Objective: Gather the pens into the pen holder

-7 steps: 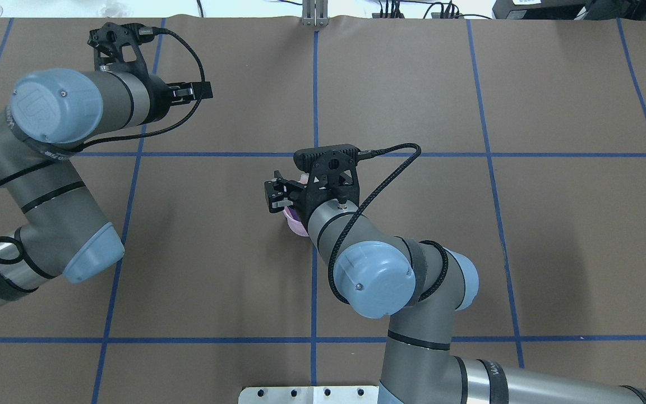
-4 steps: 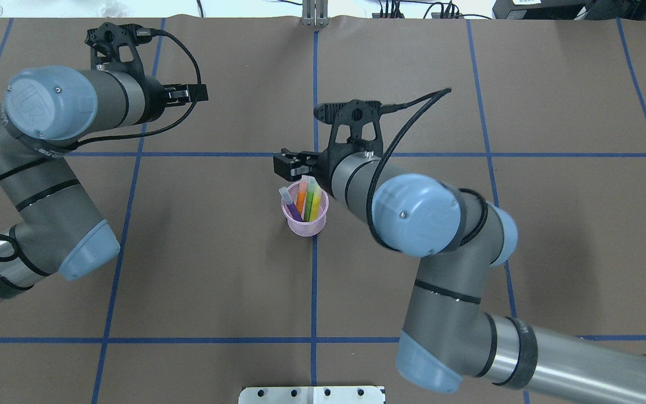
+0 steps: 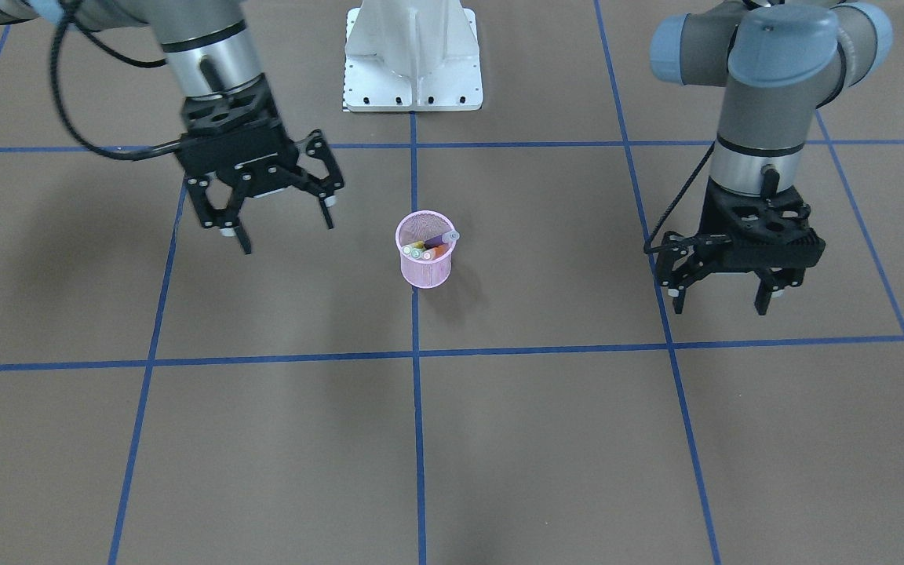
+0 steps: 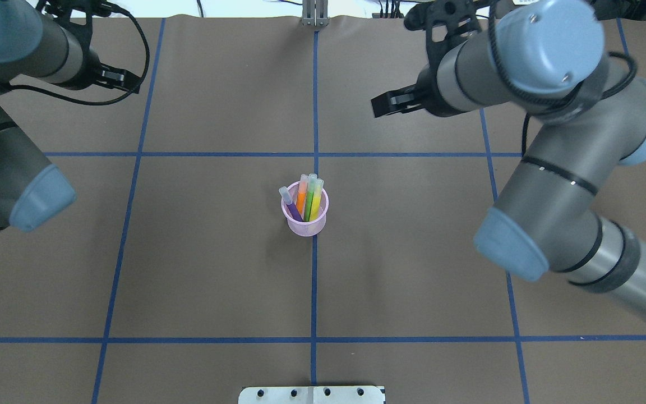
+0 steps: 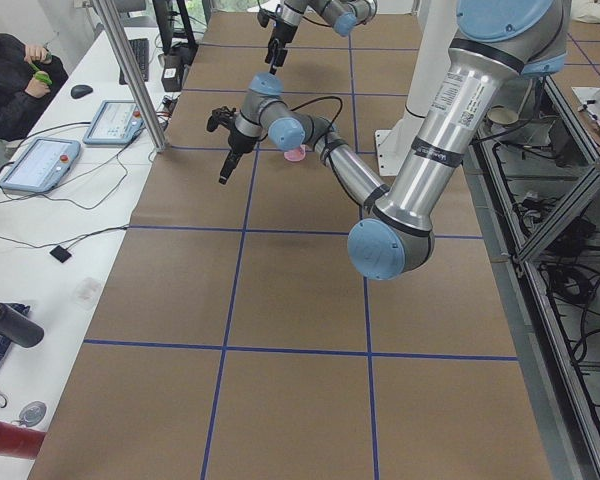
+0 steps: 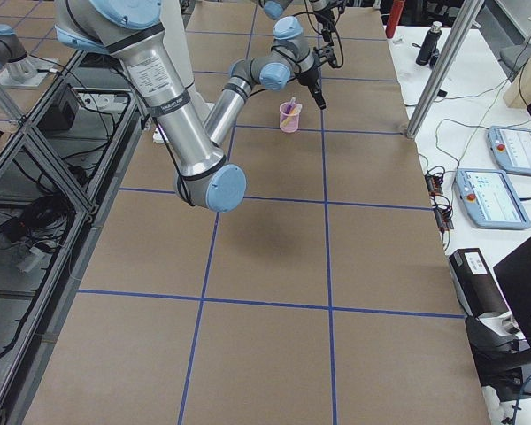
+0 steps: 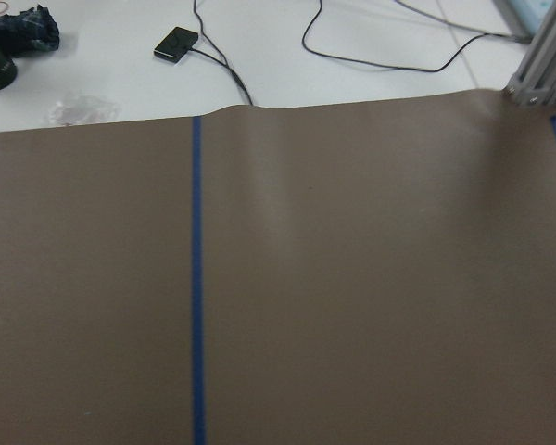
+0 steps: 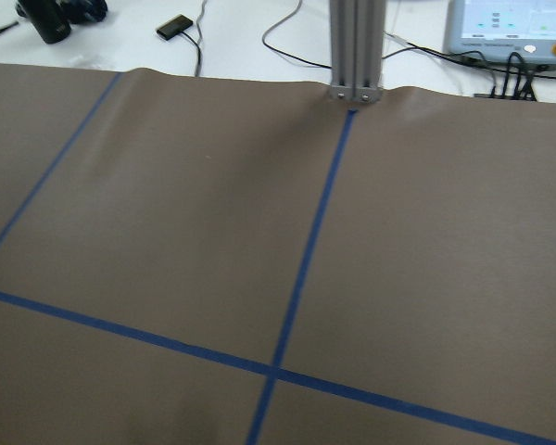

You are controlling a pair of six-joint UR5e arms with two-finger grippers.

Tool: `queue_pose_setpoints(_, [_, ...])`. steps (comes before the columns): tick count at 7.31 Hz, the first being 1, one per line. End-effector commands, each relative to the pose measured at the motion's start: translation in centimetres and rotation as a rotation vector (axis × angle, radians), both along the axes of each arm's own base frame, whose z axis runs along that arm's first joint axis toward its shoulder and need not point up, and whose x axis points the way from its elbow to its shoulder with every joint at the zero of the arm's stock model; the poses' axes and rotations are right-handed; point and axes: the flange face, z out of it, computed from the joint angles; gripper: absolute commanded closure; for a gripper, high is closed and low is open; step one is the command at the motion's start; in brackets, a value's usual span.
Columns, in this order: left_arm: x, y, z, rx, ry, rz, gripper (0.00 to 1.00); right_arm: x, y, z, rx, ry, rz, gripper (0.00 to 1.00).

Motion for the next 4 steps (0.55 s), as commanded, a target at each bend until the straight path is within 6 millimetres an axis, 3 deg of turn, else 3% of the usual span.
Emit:
queue_pose_setpoints(1, [-9.6, -1.9, 2.4, -0.096, -0.092, 0.214, 0.00, 9.5, -3.3, 8.2, -0.033, 0.166, -0.168, 0.01])
queue_pose_setpoints(2, [-12.5, -1.6, 3.4, -0.182, 0.014, 0.239, 0.00, 14.6, -4.2, 13.2, -0.024, 0.250, -0.212, 0.01])
queue_pose_setpoints(3, [-15.6, -0.5, 7.6, -0.262, 0.069, 0.219, 0.00, 20.2, -5.1, 18.8, -0.039, 0.285, -0.267, 0.01])
queue_pose_setpoints(4, [-18.2, -0.4, 10.3, -0.289, 0.068, 0.169, 0.00, 25.3, -6.7, 23.8, -0.090, 0.246, -0.299, 0.00])
